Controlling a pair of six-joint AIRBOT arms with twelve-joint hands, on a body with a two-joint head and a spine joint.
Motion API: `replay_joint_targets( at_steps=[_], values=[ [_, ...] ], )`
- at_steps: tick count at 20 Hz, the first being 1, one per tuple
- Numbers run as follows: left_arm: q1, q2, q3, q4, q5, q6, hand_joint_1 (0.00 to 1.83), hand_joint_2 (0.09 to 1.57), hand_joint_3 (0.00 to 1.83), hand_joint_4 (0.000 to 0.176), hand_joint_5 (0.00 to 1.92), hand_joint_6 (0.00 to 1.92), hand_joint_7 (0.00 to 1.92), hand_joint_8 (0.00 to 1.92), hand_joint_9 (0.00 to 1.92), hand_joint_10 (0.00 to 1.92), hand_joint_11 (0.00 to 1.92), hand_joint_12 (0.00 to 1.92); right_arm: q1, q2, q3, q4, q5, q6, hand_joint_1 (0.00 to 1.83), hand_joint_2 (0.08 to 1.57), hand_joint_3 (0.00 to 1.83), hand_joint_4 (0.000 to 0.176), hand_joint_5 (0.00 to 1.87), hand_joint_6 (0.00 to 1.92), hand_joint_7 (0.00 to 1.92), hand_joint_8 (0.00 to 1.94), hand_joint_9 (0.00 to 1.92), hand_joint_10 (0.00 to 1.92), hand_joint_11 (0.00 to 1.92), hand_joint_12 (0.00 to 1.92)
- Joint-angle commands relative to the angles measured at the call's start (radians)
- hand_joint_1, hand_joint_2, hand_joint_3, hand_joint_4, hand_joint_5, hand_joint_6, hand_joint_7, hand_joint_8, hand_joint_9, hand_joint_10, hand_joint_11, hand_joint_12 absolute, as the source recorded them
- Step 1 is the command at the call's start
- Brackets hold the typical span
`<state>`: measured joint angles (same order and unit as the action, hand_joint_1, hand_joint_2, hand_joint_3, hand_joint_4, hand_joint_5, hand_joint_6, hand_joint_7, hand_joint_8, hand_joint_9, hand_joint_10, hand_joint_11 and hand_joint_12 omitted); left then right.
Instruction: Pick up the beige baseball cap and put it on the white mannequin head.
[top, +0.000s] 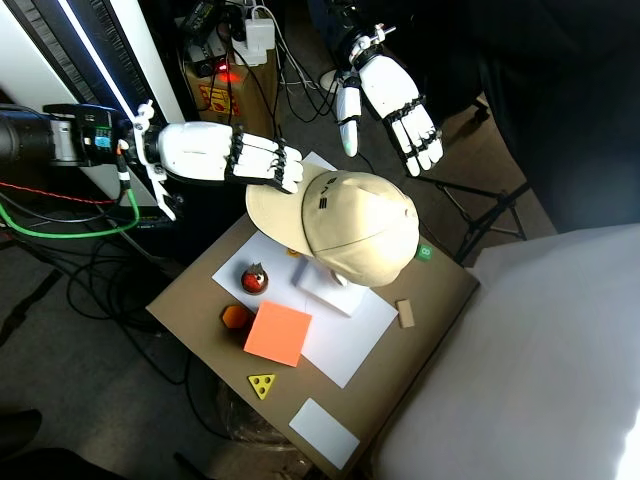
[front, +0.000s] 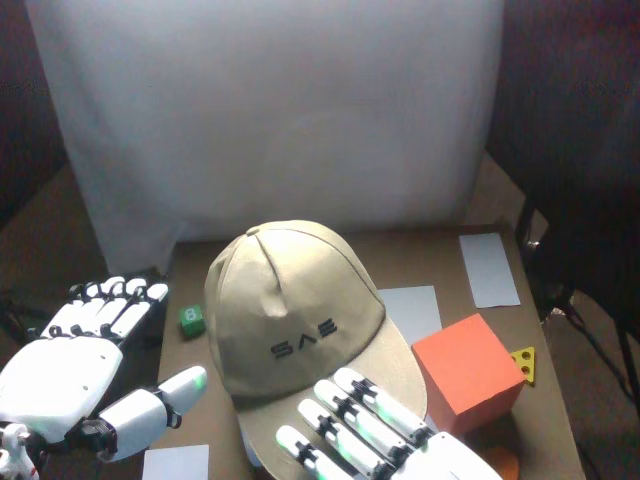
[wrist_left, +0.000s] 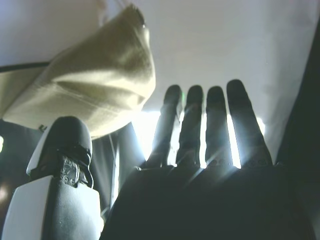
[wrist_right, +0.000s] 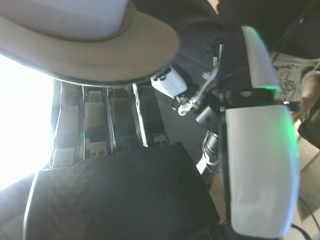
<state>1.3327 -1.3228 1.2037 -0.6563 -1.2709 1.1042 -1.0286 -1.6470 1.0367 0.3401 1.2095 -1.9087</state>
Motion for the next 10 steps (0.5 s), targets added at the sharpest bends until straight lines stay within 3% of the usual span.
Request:
replay_joint_targets(
  at_steps=[1,5,10],
  values=[
    [-0.003,0.002,0.002,0.023,-0.116,-0.001,0.00,1.18,0.00,0.000,0.13,0.00,0.08,0.00,0.03,0.00,0.00,0.24,-0.007,0.003,-0.006,-0.022,0.043,0.009,0.42,0.91,0.00,0.063,0.08,0.00,0.06,0.00,0.01,0.00,0.00,0.21],
    [-0.003,0.007,-0.010,-0.012,-0.116,-0.001,0.00,1.19,0.00,0.000,0.12,0.00,0.08,0.00,0.03,0.00,0.00,0.31,-0.027,0.026,-0.022,0.054,-0.066,0.057,0.24,0.91,0.00,0.092,0.04,0.00,0.01,0.00,0.00,0.00,0.00,0.13],
    [-0.017,0.050,-0.089,-0.165,-0.183,0.095,0.00,1.18,0.00,0.000,0.07,0.00,0.02,0.00,0.01,0.00,0.00,0.29,0.007,0.107,-0.099,0.066,-0.088,0.133,0.22,0.91,0.00,0.095,0.04,0.00,0.00,0.00,0.00,0.00,0.00,0.10]
  ],
)
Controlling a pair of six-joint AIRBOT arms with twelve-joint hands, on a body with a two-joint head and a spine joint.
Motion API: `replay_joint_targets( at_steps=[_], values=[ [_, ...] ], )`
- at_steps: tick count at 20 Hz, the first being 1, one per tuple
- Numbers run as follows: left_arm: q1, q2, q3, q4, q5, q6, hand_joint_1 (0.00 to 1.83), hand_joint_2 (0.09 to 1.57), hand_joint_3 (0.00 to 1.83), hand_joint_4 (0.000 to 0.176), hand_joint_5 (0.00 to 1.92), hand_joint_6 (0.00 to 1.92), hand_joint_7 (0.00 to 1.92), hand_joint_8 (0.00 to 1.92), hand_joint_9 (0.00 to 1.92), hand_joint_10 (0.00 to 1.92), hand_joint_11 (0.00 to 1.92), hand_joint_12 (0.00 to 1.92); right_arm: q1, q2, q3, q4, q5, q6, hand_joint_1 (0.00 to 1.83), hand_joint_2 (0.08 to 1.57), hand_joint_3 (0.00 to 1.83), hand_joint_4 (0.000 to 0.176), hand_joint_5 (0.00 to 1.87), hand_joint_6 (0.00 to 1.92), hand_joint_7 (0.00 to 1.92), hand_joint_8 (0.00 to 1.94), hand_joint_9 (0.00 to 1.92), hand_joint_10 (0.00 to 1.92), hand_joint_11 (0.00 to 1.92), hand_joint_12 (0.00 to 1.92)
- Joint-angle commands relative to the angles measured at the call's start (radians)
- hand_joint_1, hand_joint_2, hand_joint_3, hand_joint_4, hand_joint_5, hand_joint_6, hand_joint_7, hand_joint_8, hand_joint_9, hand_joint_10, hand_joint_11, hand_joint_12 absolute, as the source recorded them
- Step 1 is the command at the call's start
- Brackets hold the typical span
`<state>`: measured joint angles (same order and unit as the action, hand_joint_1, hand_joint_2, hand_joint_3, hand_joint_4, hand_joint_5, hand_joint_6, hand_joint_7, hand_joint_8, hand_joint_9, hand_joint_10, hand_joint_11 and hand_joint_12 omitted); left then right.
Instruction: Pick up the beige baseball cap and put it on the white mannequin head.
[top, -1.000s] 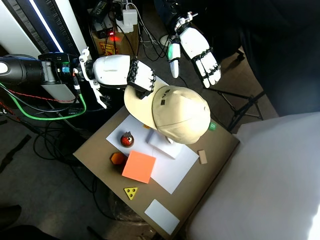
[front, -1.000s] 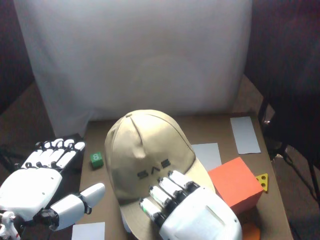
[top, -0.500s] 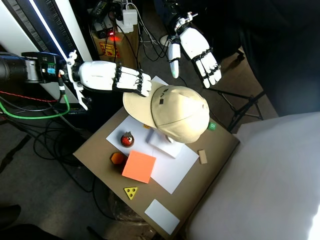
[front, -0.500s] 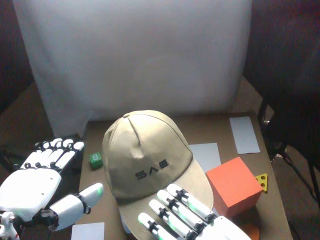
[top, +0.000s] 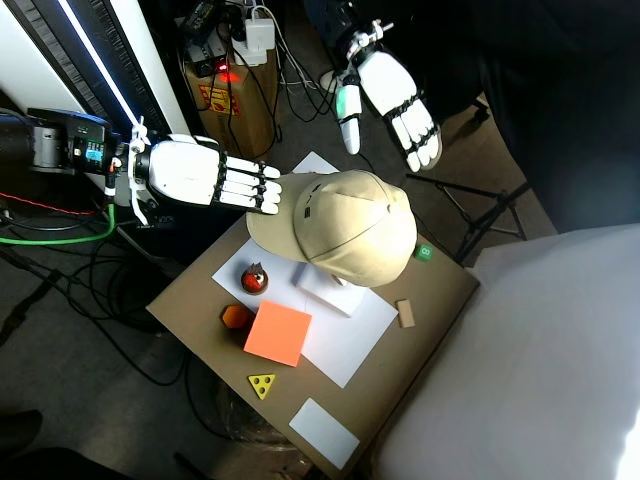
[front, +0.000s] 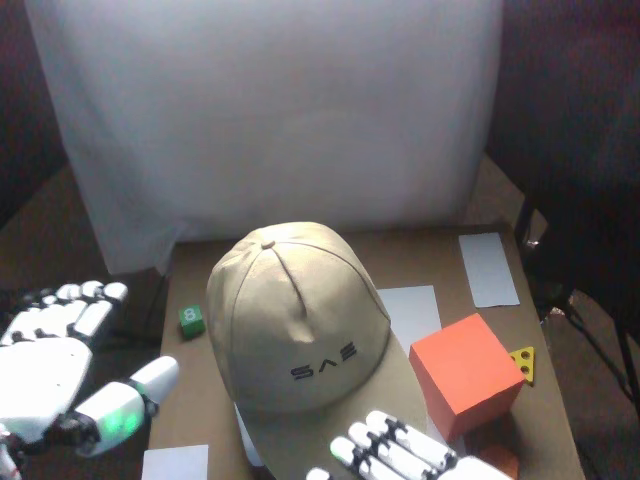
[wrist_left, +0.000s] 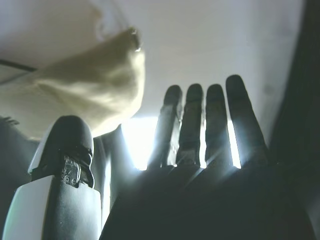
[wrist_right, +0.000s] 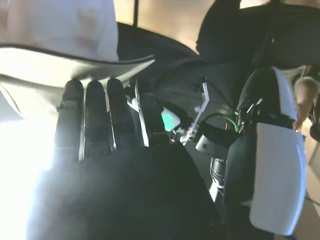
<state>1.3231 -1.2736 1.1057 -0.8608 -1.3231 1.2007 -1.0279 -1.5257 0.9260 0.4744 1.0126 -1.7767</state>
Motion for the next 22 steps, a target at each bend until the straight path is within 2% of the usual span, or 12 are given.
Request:
replay_joint_targets(
  at_steps=[1,8,10,11,13,14,15,16,17,18,19,22],
  values=[
    [-0.010,0.018,-0.017,0.031,-0.131,0.003,0.00,1.18,0.00,0.000,0.07,0.00,0.04,0.00,0.02,0.00,0.00,0.30,0.037,0.046,-0.042,-0.022,0.101,0.013,0.21,0.90,0.00,0.095,0.04,0.00,0.00,0.00,0.00,0.00,0.00,0.10],
    [-0.184,0.147,-0.216,-0.182,0.104,0.222,0.00,1.18,0.00,0.000,0.10,0.00,0.07,0.01,0.05,0.01,0.00,0.30,0.246,0.360,-0.159,0.345,-0.277,-0.026,0.21,0.90,0.00,0.096,0.04,0.00,0.01,0.00,0.00,0.00,0.00,0.24],
    [-0.260,0.188,-0.292,-0.322,0.088,0.390,0.00,1.17,0.00,0.000,0.16,0.01,0.17,0.01,0.13,0.02,0.00,0.42,0.353,0.442,-0.161,0.530,-0.450,-0.137,0.25,0.91,0.00,0.077,0.15,0.01,0.16,0.01,0.12,0.01,0.00,0.57],
    [-0.299,0.210,-0.331,-0.407,0.067,0.489,0.07,1.14,0.00,0.000,0.29,0.01,0.38,0.01,0.38,0.02,0.00,0.78,0.421,0.486,-0.158,0.649,-0.506,-0.183,0.31,0.91,0.00,0.050,0.32,0.02,0.38,0.01,0.37,0.04,0.03,1.07],
    [-0.339,0.253,-0.386,-0.531,0.072,0.594,0.22,1.11,0.00,0.000,0.50,0.02,0.68,0.03,0.68,0.07,0.20,0.96,0.517,0.531,-0.151,0.831,-0.598,-0.341,0.43,0.93,0.00,0.000,0.55,0.03,0.64,0.04,0.69,0.17,0.30,1.37],
    [-0.353,0.274,-0.409,-0.579,0.086,0.625,0.32,1.10,0.00,0.000,0.71,0.02,0.87,0.08,0.84,0.22,0.38,1.06,0.549,0.549,-0.151,0.825,-0.663,-0.365,0.54,0.92,0.00,0.000,0.71,0.06,0.77,0.07,0.67,0.60,0.47,1.49],
    [-0.365,0.293,-0.428,-0.622,0.115,0.648,0.32,1.10,0.00,0.000,0.71,0.02,0.87,0.08,0.84,0.22,0.38,1.06,0.573,0.567,-0.155,0.824,-0.722,-0.390,0.54,0.92,0.00,0.000,0.71,0.06,0.77,0.07,0.67,0.60,0.47,1.49],
    [-0.385,0.305,-0.441,-0.653,0.149,0.674,0.50,1.10,0.00,0.000,0.69,0.98,0.80,1.09,0.73,1.44,0.64,1.64,0.587,0.583,-0.159,0.824,-0.757,-0.406,0.71,0.92,0.00,0.000,0.75,0.84,0.74,0.84,0.65,1.56,0.75,1.81],
    [-0.401,0.321,-0.457,-0.675,0.186,0.684,0.58,1.11,0.00,0.000,0.61,1.57,0.73,1.63,0.71,1.83,0.76,1.86,0.598,0.583,-0.151,0.825,-0.766,-0.411,0.78,0.94,0.00,0.000,0.66,1.50,0.69,1.53,0.82,1.85,0.98,1.90],
    [-0.407,0.333,-0.477,-0.676,0.186,0.681,0.58,1.11,0.00,0.000,0.61,1.57,0.73,1.63,0.71,1.83,0.76,1.86,0.606,0.563,-0.133,0.825,-0.767,-0.411,0.78,0.94,0.00,0.000,0.66,1.50,0.69,1.53,0.82,1.85,0.98,1.90],
    [-0.439,0.333,-0.504,-0.673,0.155,0.681,0.70,1.13,0.00,0.000,0.73,1.91,0.89,1.91,0.97,1.92,1.01,1.92,0.596,0.531,-0.114,0.825,-0.727,-0.413,0.86,0.98,0.01,0.000,0.78,1.90,0.94,1.92,1.16,1.92,1.43,1.92],
    [-0.496,0.327,-0.535,-0.660,0.140,0.701,0.82,1.12,0.00,0.000,1.11,1.92,1.30,1.92,1.34,1.92,1.37,1.92,0.580,0.502,-0.109,0.825,-0.598,-0.447,0.78,1.14,0.03,0.000,1.20,1.92,1.45,1.94,1.67,1.92,1.88,1.92]
  ],
)
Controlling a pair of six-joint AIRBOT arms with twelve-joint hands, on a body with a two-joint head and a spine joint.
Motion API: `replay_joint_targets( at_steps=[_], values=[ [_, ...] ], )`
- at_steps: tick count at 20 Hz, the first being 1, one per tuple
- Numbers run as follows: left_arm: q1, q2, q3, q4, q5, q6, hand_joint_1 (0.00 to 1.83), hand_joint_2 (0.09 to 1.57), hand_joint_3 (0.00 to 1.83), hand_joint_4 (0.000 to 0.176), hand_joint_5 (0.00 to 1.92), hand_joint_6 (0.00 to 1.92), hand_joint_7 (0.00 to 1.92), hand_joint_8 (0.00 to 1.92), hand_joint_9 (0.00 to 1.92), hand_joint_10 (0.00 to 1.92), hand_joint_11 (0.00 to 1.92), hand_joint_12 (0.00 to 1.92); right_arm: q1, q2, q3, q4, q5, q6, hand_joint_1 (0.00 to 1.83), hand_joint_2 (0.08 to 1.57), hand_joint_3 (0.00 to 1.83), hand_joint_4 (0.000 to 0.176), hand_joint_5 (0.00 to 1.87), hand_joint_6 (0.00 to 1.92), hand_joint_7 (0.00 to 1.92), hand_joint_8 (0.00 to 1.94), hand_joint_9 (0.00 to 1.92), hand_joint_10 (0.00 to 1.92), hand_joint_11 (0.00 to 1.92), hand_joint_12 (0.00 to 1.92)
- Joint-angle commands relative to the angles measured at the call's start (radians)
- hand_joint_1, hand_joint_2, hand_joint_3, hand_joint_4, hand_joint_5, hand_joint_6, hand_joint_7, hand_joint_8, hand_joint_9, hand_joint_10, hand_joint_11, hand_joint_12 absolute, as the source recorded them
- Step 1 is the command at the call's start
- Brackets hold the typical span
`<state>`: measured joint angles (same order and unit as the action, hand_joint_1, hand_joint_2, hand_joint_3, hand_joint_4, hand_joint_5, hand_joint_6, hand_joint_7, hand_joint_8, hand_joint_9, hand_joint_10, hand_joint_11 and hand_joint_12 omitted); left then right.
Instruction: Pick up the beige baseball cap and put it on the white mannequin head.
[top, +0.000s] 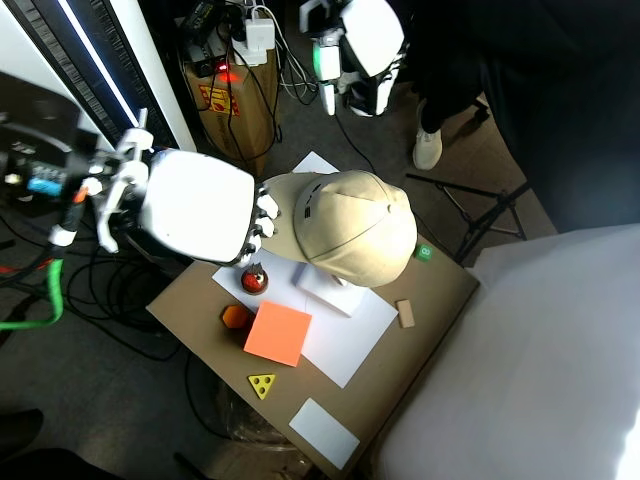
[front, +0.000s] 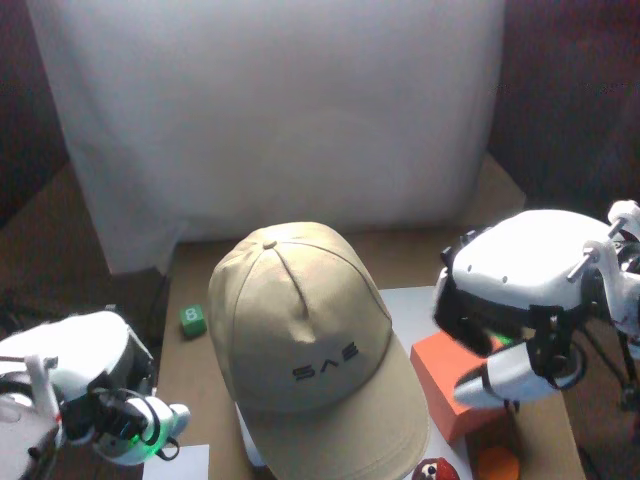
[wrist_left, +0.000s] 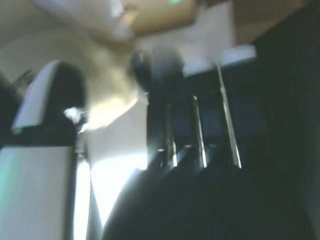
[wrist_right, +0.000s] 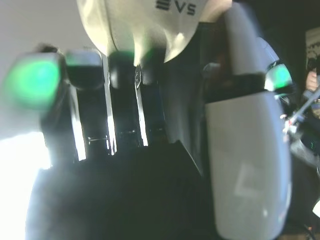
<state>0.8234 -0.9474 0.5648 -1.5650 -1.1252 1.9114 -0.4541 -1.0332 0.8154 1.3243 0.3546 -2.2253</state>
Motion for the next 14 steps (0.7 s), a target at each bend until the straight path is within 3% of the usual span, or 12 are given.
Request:
replay_joint_targets(
  at_steps=[1,2,3,7,8,9,10,11,12,13,14],
  values=[
    [-0.013,0.003,-0.006,0.047,-0.066,0.013,0.81,1.15,0.01,0.000,1.11,1.92,1.36,1.92,1.45,1.92,1.49,1.92,0.005,0.000,0.004,-0.018,0.080,0.002,0.69,1.25,0.02,0.000,1.27,1.92,1.54,1.94,1.73,1.92,1.91,1.92],
    [-0.029,0.004,-0.014,0.048,-0.066,0.028,0.81,1.17,0.01,0.000,1.10,1.92,1.37,1.92,1.49,1.92,1.54,1.92,0.006,-0.002,0.002,-0.001,0.085,0.002,0.66,1.34,0.01,0.138,1.30,1.92,1.56,1.94,1.74,1.92,1.92,1.92],
    [-0.036,0.002,-0.016,0.054,-0.066,0.034,0.81,1.19,0.01,0.000,1.14,1.92,1.40,1.92,1.52,1.92,1.59,1.92,0.006,-0.001,-0.002,0.005,0.089,0.002,0.66,1.38,0.01,0.168,1.31,1.92,1.56,1.94,1.73,1.92,1.92,1.92],
    [-0.074,-0.014,-0.031,0.089,-0.065,0.044,0.83,1.19,0.01,0.000,1.17,1.92,1.40,1.92,1.49,1.92,1.59,1.92,0.001,0.005,-0.014,0.011,0.138,0.001,0.75,1.42,0.01,0.176,1.27,1.92,1.54,1.94,1.72,1.92,1.91,1.92],
    [-0.086,-0.020,-0.032,0.100,-0.060,0.048,0.84,1.19,0.00,0.034,1.19,1.92,1.40,1.92,1.49,1.92,1.58,1.92,-0.001,0.005,-0.014,0.013,0.138,0.002,0.76,1.42,0.01,0.176,1.26,1.92,1.54,1.94,1.72,1.92,1.91,1.92],
    [-0.103,-0.026,-0.031,0.102,-0.057,0.067,0.84,1.19,0.00,0.055,1.20,1.92,1.40,1.92,1.49,1.92,1.58,1.92,-0.005,0.006,-0.014,0.014,0.133,0.003,0.76,1.42,0.01,0.176,1.26,1.92,1.54,1.94,1.72,1.92,1.91,1.92],
    [-0.122,-0.031,-0.029,0.101,-0.051,0.088,0.81,1.20,0.00,0.077,1.22,1.71,1.40,1.92,1.48,1.92,1.57,1.92,-0.012,0.006,-0.014,0.014,0.129,0.002,0.78,1.42,0.00,0.176,1.26,1.92,1.54,1.94,1.72,1.92,1.91,1.92],
    [-0.134,-0.034,-0.027,0.100,-0.046,0.100,0.80,1.21,0.00,0.156,1.25,1.63,1.40,1.92,1.48,1.92,1.57,1.92,-0.016,0.007,-0.014,0.014,0.128,0.002,0.78,1.42,0.00,0.176,1.26,1.92,1.54,1.94,1.71,1.92,1.91,1.92],
    [-0.149,-0.036,-0.022,0.100,-0.031,0.111,0.80,1.21,0.00,0.172,1.25,1.62,1.40,1.92,1.48,1.92,1.57,1.92,-0.020,0.007,-0.014,0.014,0.128,0.002,0.78,1.42,0.00,0.176,1.26,1.92,1.54,1.94,1.71,1.92,1.91,1.92],
    [-0.162,-0.037,-0.018,0.100,-0.021,0.118,0.82,1.20,0.00,0.175,1.18,1.86,1.40,1.92,1.48,1.92,1.57,1.92,-0.021,0.007,-0.014,0.014,0.130,0.004,0.78,1.42,0.00,0.176,1.26,1.92,1.54,1.94,1.71,1.92,1.91,1.92],
    [-0.174,-0.037,-0.016,0.099,-0.015,0.129,0.81,1.21,0.00,0.176,1.22,1.91,1.40,1.92,1.48,1.92,1.57,1.92,-0.023,0.008,-0.014,0.014,0.133,0.009,0.78,1.42,0.00,0.176,1.26,1.92,1.54,1.94,1.72,1.92,1.92,1.92]
  ],
)
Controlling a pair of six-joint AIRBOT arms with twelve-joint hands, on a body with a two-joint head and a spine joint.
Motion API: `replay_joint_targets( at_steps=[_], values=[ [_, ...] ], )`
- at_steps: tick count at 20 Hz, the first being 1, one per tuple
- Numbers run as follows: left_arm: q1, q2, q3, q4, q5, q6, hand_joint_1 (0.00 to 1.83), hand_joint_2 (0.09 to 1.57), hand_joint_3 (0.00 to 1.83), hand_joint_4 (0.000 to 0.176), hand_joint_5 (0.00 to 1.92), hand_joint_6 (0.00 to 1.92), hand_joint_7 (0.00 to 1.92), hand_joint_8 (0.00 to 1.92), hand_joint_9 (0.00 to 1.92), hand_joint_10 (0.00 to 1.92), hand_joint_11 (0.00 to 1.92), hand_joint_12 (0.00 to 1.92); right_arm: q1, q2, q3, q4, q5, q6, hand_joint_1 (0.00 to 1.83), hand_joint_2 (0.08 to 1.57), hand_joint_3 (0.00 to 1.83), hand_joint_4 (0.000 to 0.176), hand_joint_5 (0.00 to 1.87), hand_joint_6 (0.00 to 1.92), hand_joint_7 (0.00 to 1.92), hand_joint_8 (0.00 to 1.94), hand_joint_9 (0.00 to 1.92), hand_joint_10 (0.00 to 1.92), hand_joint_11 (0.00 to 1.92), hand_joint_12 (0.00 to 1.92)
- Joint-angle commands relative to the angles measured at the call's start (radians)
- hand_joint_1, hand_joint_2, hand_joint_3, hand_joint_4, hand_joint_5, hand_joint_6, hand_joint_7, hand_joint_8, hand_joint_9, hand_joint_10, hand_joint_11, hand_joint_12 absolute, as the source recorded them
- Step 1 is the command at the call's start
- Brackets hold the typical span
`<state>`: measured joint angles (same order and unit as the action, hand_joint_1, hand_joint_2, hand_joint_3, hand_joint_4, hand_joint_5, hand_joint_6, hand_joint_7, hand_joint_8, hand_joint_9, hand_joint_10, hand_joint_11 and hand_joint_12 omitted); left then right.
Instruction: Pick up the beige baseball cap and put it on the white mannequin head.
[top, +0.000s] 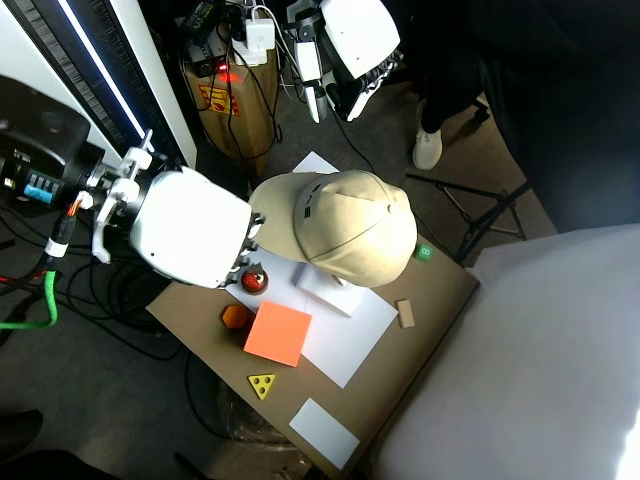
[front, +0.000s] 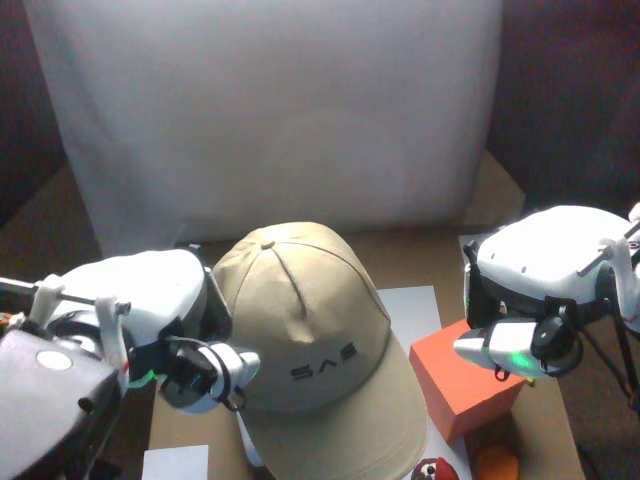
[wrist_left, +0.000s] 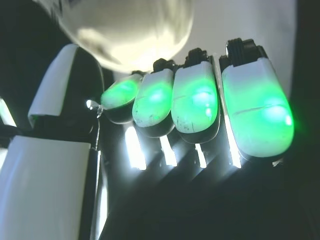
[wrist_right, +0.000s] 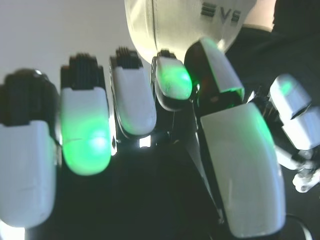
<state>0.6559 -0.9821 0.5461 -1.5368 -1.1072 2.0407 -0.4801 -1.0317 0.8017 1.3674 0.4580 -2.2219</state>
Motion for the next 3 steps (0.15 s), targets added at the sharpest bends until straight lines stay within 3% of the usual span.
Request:
replay_joint_targets(
  at_steps=[1,2,3],
  values=[
    [-0.017,-0.002,0.003,0.066,-0.032,0.010,0.80,1.22,0.01,0.176,1.23,1.92,1.40,1.92,1.48,1.92,1.57,1.92,0.001,0.007,0.000,-0.029,0.030,0.009,0.78,1.42,0.00,0.176,1.26,1.92,1.54,1.94,1.71,1.92,1.92,1.92],
    [-0.021,-0.002,0.003,0.061,-0.029,0.014,0.79,1.22,0.01,0.176,1.24,1.92,1.40,1.92,1.48,1.92,1.57,1.92,-0.001,0.007,0.000,-0.029,0.030,0.010,0.78,1.42,0.00,0.176,1.26,1.92,1.54,1.94,1.71,1.92,1.92,1.92],
    [-0.023,-0.002,0.002,0.061,-0.026,0.014,0.79,1.22,0.00,0.176,1.21,1.76,1.40,1.92,1.49,1.92,1.58,1.92,-0.002,0.007,0.000,-0.029,0.031,0.010,0.78,1.42,0.00,0.176,1.26,1.92,1.54,1.94,1.71,1.92,1.92,1.92]
  ],
)
